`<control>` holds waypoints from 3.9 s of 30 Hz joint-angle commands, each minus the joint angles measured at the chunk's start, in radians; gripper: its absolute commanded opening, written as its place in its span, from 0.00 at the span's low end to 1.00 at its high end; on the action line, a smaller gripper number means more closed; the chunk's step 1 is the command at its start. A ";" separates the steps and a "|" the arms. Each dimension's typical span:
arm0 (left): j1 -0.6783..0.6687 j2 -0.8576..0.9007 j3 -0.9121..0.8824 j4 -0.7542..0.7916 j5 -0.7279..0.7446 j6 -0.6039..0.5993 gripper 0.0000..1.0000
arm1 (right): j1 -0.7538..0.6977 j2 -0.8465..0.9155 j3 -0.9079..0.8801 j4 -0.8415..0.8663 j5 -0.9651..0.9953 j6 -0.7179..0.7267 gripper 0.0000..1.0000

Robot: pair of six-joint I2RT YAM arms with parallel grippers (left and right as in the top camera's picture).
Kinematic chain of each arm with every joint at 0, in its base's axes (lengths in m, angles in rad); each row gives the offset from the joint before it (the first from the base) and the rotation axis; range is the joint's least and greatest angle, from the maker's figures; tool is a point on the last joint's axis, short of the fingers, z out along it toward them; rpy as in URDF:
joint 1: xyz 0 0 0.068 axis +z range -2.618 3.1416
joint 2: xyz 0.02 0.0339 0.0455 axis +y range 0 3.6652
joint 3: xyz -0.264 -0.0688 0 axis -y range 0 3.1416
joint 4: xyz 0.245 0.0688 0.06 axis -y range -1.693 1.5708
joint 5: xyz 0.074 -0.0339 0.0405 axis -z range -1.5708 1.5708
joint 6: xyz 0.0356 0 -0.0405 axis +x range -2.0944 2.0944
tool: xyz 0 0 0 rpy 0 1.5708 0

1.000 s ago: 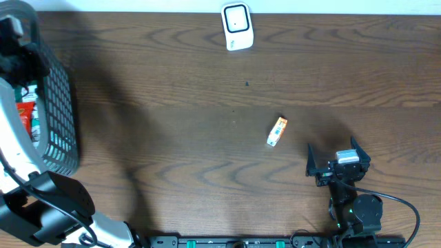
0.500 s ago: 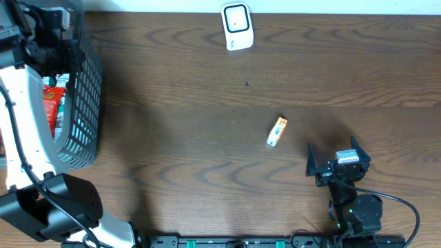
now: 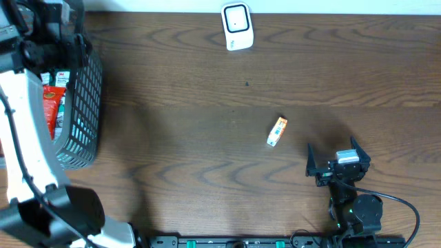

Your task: Scan the item barcode

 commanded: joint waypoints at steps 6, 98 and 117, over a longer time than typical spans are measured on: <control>0.013 -0.213 0.006 0.152 -0.175 -0.222 0.74 | 0.003 -0.005 -0.001 -0.004 -0.005 -0.011 0.99; 0.180 -0.053 -0.132 0.211 -0.568 -0.416 0.13 | 0.003 -0.005 -0.001 -0.004 -0.005 -0.011 0.99; -0.512 -0.631 -0.198 -0.212 -0.267 -0.849 0.07 | 0.003 -0.005 -0.001 -0.004 -0.005 -0.011 0.99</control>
